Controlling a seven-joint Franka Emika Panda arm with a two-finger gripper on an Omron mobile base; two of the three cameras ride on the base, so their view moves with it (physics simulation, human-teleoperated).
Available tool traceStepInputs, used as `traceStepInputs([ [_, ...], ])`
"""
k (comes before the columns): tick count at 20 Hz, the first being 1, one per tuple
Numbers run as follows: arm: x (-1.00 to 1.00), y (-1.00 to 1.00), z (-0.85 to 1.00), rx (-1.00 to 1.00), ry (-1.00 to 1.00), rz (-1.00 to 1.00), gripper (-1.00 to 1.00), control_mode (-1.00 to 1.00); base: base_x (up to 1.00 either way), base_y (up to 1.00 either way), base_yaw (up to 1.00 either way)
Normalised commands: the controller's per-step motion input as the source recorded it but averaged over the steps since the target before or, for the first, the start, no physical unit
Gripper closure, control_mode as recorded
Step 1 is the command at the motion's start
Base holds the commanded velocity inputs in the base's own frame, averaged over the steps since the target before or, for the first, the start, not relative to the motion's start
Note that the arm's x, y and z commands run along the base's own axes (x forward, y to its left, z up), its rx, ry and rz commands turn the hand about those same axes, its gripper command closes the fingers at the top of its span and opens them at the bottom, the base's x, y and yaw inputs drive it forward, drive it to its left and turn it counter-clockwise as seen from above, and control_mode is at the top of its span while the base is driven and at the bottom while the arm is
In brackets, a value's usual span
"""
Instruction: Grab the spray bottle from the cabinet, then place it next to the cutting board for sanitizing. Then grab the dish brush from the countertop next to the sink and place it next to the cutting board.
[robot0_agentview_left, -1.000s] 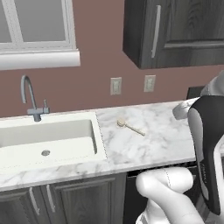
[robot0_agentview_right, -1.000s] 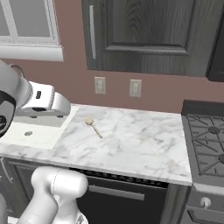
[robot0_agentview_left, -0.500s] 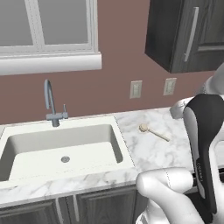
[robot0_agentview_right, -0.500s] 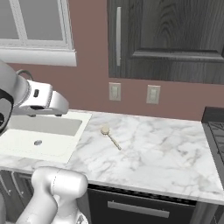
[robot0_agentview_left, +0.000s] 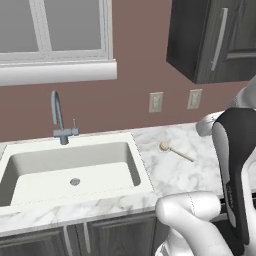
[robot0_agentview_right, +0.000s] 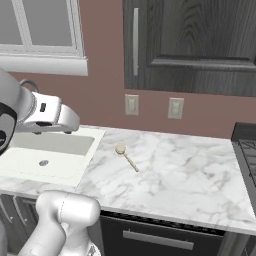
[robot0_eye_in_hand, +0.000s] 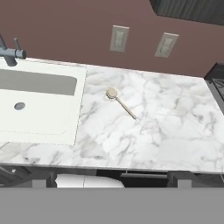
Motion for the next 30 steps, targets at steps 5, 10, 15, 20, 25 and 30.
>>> traceStepInputs([
  [5,0.0,0.0,0.0,0.0,0.0,0.0,-1.0,1.0,0.6,0.0,0.0],
  [10,0.1,-0.01,-0.06,0.0,0.0,0.0,-1.0,-1.0,0.5,0.0,0.0],
  [15,0.23,-0.16,-0.52,0.0,0.01,0.05,-1.0,-1.0,0.0,0.0,0.0],
  [20,0.27,-0.26,-0.6,0.0,0.03,0.09,-1.0,-1.0,0.0,0.0,0.0],
  [25,0.37,-0.28,-0.55,0.0,0.01,0.08,-1.0,-1.0,0.0,0.0,0.0],
  [30,0.47,-0.33,-0.44,0.0,0.0,0.07,-1.0,-1.0,0.0,0.0,0.0],
])
